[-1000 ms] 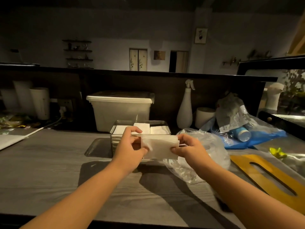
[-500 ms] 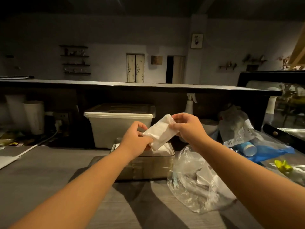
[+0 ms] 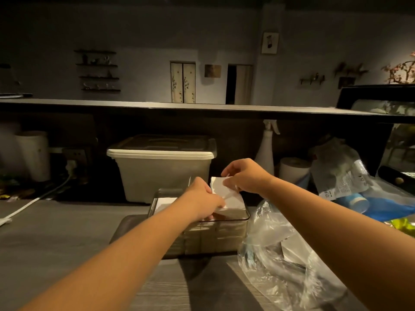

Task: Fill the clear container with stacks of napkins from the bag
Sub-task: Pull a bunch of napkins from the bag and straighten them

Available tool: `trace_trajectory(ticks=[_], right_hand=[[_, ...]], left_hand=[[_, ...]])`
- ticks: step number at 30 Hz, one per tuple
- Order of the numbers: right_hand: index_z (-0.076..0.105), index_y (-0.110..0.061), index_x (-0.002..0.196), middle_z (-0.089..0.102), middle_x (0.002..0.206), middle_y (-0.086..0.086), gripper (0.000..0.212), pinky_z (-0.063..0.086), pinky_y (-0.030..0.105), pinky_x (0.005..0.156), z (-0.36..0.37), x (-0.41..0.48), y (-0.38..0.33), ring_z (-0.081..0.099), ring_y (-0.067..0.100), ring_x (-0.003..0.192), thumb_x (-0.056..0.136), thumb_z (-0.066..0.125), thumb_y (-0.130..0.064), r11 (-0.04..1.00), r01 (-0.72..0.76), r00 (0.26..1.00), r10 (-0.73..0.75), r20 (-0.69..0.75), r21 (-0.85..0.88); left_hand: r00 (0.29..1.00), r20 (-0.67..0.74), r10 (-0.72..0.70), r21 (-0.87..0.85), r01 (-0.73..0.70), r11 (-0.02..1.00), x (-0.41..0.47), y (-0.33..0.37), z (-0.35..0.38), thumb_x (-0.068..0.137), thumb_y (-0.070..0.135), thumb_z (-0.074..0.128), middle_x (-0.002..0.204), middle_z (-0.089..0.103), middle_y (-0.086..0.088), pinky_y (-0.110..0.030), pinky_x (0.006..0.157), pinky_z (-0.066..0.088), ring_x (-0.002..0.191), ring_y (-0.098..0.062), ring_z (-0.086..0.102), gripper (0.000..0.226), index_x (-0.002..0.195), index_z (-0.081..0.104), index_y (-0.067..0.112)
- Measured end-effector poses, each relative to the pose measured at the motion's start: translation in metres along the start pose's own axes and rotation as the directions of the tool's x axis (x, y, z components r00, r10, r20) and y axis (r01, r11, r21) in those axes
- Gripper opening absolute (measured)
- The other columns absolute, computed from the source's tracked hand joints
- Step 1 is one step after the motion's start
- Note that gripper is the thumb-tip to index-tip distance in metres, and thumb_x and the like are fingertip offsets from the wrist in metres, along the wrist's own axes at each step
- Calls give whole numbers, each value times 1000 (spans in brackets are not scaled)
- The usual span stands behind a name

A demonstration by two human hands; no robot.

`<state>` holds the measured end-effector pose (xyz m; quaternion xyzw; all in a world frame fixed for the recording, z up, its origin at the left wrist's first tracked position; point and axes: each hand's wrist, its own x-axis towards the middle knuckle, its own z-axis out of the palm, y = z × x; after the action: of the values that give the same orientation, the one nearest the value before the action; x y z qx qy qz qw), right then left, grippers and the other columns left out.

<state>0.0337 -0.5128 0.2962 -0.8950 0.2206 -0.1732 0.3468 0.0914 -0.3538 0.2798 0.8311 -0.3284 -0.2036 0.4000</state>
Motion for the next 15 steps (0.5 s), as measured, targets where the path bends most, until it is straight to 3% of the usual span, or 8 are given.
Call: trace_trajectory(ticks=[3,4,8,10,15], right_hand=[[66,-24,98,65,94,-4,15,46,18,68,5,1,5,62,12,89,90,71,-12,995,33,998,-28,59,-95],[66,-25,98,65,95,-5,15,46,18,68,5,1,6,62,11,89,90,70,-13,992,47,996,-38,76,-118],[66,-27,100,65,96,-10,16,45,15,69,9,-1,13,61,8,89,91,69,-15,971,142,984,-117,131,-195],[66,-27,103,64,97,-11,16,47,16,73,13,-2,18,60,7,90,92,69,-16,961,190,976,-162,148,-201],[65,-26,114,62,104,-12,22,48,15,80,8,-8,22,60,7,97,92,70,-22,914,264,964,-236,125,-307]], left_hand=[[999,36,-16,81,13,997,4,-1,4,83,26,76,108,56,-7,-36,81,57,95,-23,63,40,108,45,21],[999,46,-17,104,12,994,4,0,4,82,27,76,107,56,-6,-37,83,57,97,-23,62,40,107,45,22],[995,92,31,228,-51,972,3,3,6,84,32,75,97,55,1,-31,70,49,81,-15,57,34,104,49,23],[991,117,62,276,-93,957,1,4,6,85,34,74,97,55,5,-31,76,53,82,-13,58,30,105,54,24],[984,152,91,263,-129,956,2,7,-3,90,42,69,119,63,5,-27,81,49,95,-12,60,24,108,71,26]])
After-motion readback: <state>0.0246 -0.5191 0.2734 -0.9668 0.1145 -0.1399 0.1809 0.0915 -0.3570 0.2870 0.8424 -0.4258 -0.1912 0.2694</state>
